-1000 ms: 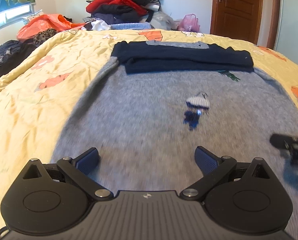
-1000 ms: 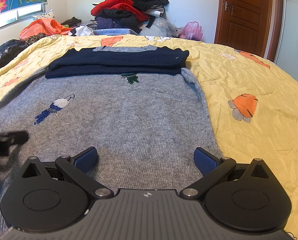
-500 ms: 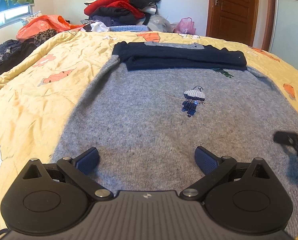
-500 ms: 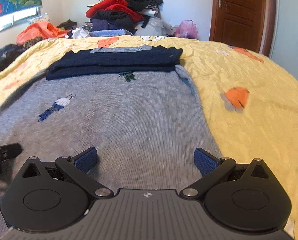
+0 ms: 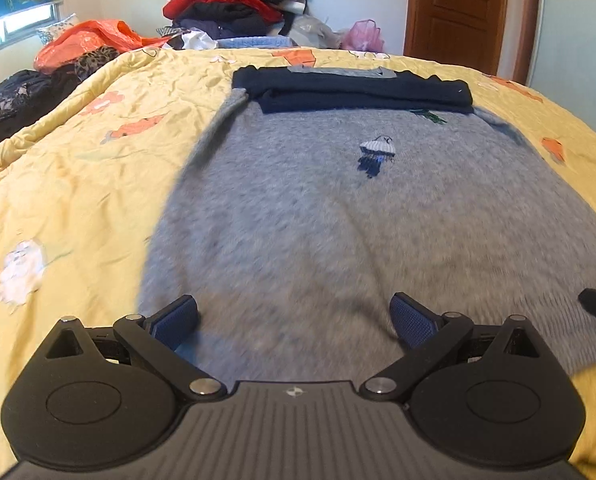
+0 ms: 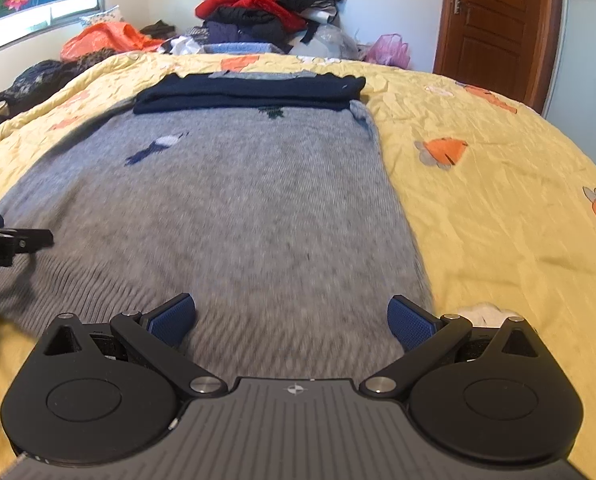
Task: Fold small clothes
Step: 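Move both grippers down to the grey sweater hem, rolling them sideways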
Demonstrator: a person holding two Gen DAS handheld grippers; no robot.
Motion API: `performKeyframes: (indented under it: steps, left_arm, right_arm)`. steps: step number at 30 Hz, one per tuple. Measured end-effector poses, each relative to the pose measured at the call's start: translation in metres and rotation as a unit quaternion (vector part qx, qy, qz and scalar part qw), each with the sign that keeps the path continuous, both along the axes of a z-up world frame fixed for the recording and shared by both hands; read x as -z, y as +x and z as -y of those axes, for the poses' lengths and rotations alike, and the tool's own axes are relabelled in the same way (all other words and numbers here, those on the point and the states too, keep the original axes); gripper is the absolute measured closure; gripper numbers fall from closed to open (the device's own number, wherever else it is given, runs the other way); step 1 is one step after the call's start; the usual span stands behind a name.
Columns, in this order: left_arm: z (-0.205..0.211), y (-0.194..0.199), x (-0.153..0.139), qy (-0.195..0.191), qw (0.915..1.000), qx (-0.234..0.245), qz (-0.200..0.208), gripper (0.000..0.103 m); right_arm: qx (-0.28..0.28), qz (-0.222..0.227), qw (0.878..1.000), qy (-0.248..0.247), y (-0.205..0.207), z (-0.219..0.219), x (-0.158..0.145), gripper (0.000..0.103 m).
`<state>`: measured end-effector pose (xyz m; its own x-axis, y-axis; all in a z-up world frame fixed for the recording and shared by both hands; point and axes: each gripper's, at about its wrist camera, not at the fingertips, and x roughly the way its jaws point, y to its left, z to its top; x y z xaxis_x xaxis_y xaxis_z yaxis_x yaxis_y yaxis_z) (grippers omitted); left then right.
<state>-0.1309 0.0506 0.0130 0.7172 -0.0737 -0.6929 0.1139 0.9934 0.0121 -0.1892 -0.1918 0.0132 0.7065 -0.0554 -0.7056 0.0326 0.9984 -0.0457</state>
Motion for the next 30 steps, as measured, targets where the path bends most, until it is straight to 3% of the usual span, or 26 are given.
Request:
performKeyframes:
  steps: [4, 8, 11, 13, 15, 16, 17, 19, 21, 22, 23, 24, 26, 30]
  left_arm:
    - [-0.021, -0.014, -0.004, 0.022, 0.9992, -0.034, 0.004, 0.000]
    - [-0.053, -0.017, -0.009, 0.004, 0.9974, -0.072, 0.001, 0.000]
    - [-0.073, -0.013, -0.010, -0.044, 0.9960, -0.076, -0.020, 0.000]
    - [-0.084, -0.009, -0.010, -0.107, 0.9912, -0.064, -0.043, 0.000]
    - [-0.093, -0.007, -0.012, -0.179, 0.9810, -0.052, -0.053, 0.000]
    - [-0.099, -0.004, -0.011, -0.223, 0.9721, -0.037, -0.064, 0.000]
    - [-0.106, 0.000, -0.010, -0.275, 0.9578, -0.024, -0.082, 0.000]
    - [-0.113, 0.006, -0.005, -0.368, 0.9238, -0.015, -0.104, 0.000]
    - [-0.119, 0.014, 0.008, -0.454, 0.8793, 0.009, -0.144, 0.000]
    - [-0.122, 0.017, 0.015, -0.485, 0.8596, 0.010, -0.161, 0.000]
    - [-0.124, 0.018, 0.020, -0.502, 0.8476, 0.004, -0.172, 0.001]
    - [-0.127, 0.019, 0.023, -0.509, 0.8427, 0.001, -0.176, 0.001]
    - [-0.129, 0.018, 0.021, -0.511, 0.8412, 0.003, -0.176, 0.001]
    - [-0.134, 0.018, 0.016, -0.490, 0.8535, 0.002, -0.176, 0.001]
  right_arm:
    - [-0.029, -0.011, 0.999, -0.006, -0.017, 0.002, -0.002, 0.000]
    - [-0.063, -0.038, 0.997, 0.019, -0.023, 0.014, -0.013, 0.001]
    - [-0.046, -0.043, 0.992, 0.111, -0.023, 0.046, -0.024, 0.005]
    - [-0.013, -0.047, 0.983, 0.175, -0.020, 0.073, -0.028, 0.005]
    - [0.030, -0.054, 0.972, 0.227, -0.018, 0.099, -0.029, 0.008]
    - [0.045, -0.053, 0.965, 0.253, -0.018, 0.110, -0.028, 0.008]
    - [0.055, -0.053, 0.957, 0.279, -0.018, 0.120, -0.025, 0.007]
    - [0.064, -0.052, 0.939, 0.333, -0.017, 0.135, -0.021, 0.006]
    - [0.067, -0.057, 0.918, 0.387, -0.012, 0.143, -0.015, 0.005]
    - [0.063, -0.067, 0.901, 0.424, -0.009, 0.147, -0.009, 0.005]
    - [0.057, -0.079, 0.881, 0.462, -0.005, 0.150, -0.003, 0.006]
    - [0.056, -0.091, 0.866, 0.488, -0.002, 0.150, 0.002, 0.007]
    - [0.042, -0.103, 0.864, 0.491, 0.002, 0.145, 0.003, 0.007]
    - [0.006, -0.133, 0.856, 0.500, 0.004, 0.132, 0.004, 0.012]
